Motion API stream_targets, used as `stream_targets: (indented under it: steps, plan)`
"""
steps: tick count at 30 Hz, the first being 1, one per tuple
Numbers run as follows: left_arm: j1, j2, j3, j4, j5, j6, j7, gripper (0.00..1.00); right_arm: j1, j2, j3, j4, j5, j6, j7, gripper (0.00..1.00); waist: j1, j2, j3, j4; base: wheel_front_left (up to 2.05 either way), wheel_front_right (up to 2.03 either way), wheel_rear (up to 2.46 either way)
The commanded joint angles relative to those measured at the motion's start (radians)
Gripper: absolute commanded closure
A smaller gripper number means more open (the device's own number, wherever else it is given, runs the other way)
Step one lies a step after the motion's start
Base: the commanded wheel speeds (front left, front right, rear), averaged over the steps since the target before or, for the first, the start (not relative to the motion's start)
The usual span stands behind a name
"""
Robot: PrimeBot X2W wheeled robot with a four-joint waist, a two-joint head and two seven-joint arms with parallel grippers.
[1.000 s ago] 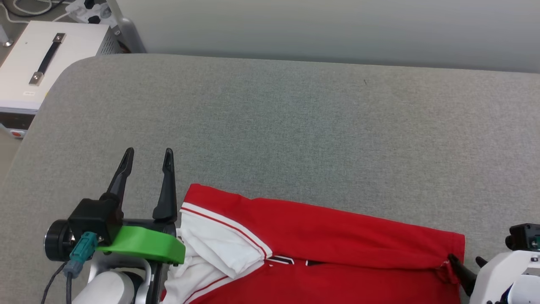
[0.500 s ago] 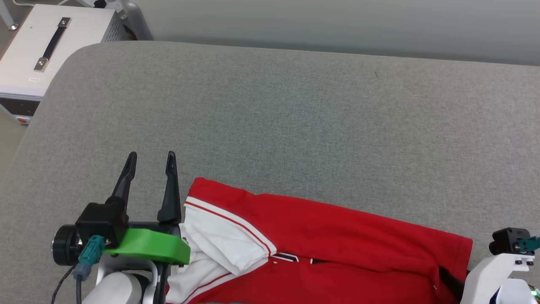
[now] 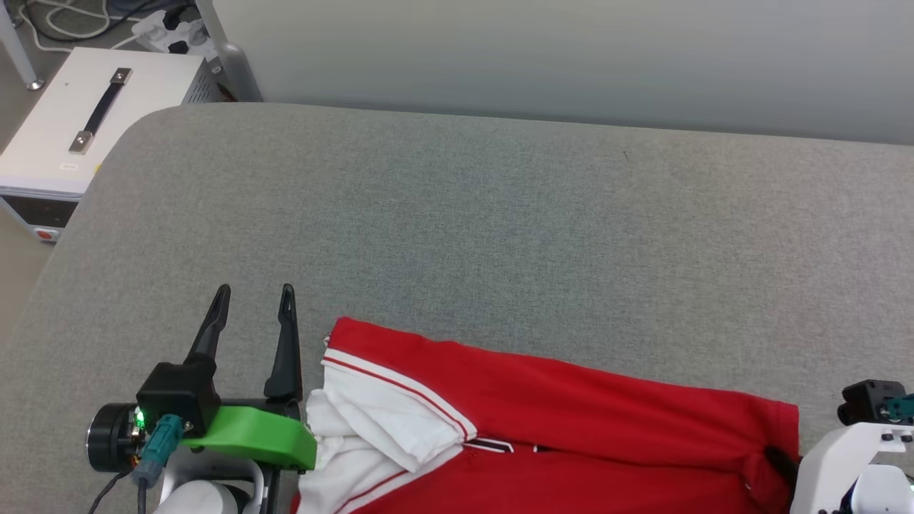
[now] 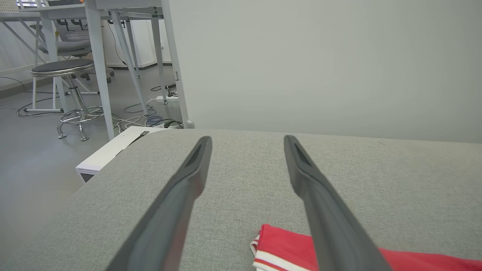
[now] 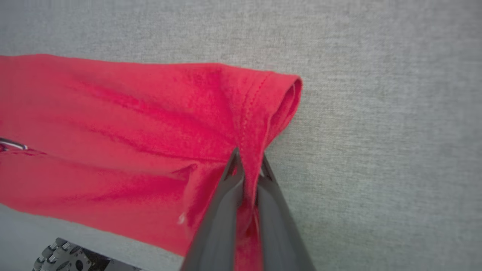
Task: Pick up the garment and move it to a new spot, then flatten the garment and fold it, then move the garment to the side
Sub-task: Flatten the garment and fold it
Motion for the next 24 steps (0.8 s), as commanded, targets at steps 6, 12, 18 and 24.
stream_targets:
  steps: [6, 12, 18, 24]
  plan:
    - [0.035, 0.015, -0.008, 0.003, -0.008, 0.007, 0.017, 0.0, -0.026, -0.047, -0.082, 0.029, -0.012, -0.001, -0.012, 1.0, 0.0, 0.0, -0.035, -0.023, 0.0, 0.0, 0.0]
    - [0.05, 0.013, -0.021, 0.017, -0.017, 0.001, 0.026, 0.0, -0.02, -0.077, -0.17, 0.058, -0.012, -0.001, -0.004, 1.0, 0.0, 0.0, -0.05, -0.04, 0.0, 0.0, 0.0]
    - [0.053, 0.013, -0.027, 0.028, -0.019, 0.002, 0.031, 0.0, -0.024, -0.071, -0.23, 0.061, 0.007, -0.001, 0.015, 1.0, 0.0, 0.0, -0.053, -0.055, 0.0, 0.0, 0.0]
    - [0.048, 0.014, -0.03, 0.035, -0.021, 0.002, 0.036, 0.0, -0.043, 0.015, -0.206, 0.038, 0.203, -0.001, 0.093, 1.0, 0.0, 0.0, -0.055, -0.058, 0.0, 0.0, 0.0]
